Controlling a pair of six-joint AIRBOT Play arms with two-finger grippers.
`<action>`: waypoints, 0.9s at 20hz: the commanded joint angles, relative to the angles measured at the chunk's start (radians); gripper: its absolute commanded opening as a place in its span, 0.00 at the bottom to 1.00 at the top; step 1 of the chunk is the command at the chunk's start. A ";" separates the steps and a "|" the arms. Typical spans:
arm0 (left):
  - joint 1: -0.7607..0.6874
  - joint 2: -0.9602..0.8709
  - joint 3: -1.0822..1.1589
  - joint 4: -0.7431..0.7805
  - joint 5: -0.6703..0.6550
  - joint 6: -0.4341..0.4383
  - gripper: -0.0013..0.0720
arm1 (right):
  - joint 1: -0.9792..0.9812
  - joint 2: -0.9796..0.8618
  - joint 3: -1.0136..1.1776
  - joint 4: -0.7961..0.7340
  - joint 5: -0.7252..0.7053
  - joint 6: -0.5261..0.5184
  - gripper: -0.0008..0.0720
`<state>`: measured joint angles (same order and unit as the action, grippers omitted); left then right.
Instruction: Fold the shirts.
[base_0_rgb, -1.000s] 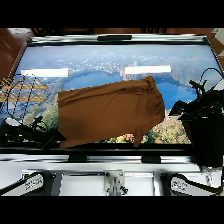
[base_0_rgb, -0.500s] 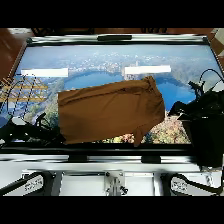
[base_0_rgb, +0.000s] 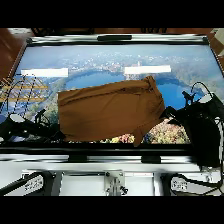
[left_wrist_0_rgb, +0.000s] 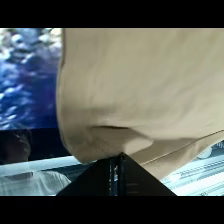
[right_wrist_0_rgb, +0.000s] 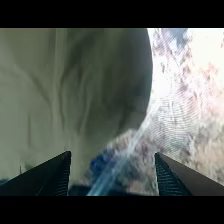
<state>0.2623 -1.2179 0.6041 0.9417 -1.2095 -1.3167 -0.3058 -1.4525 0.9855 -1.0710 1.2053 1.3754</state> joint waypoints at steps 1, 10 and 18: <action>-0.001 0.001 0.020 0.000 -0.006 -0.001 0.07 | 0.005 -0.042 -0.013 0.072 -0.102 0.002 0.86; 0.007 0.027 0.086 0.040 -0.032 0.031 0.06 | 0.084 -0.009 0.017 0.040 -0.075 -0.041 0.10; 0.026 0.300 0.964 0.086 0.137 0.127 0.07 | 0.082 0.536 0.577 0.044 -0.247 -0.210 0.10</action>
<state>0.2848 -1.0195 1.2522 1.0096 -1.1912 -1.2144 -0.2230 -1.1114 1.3582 -1.0206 1.1061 1.2030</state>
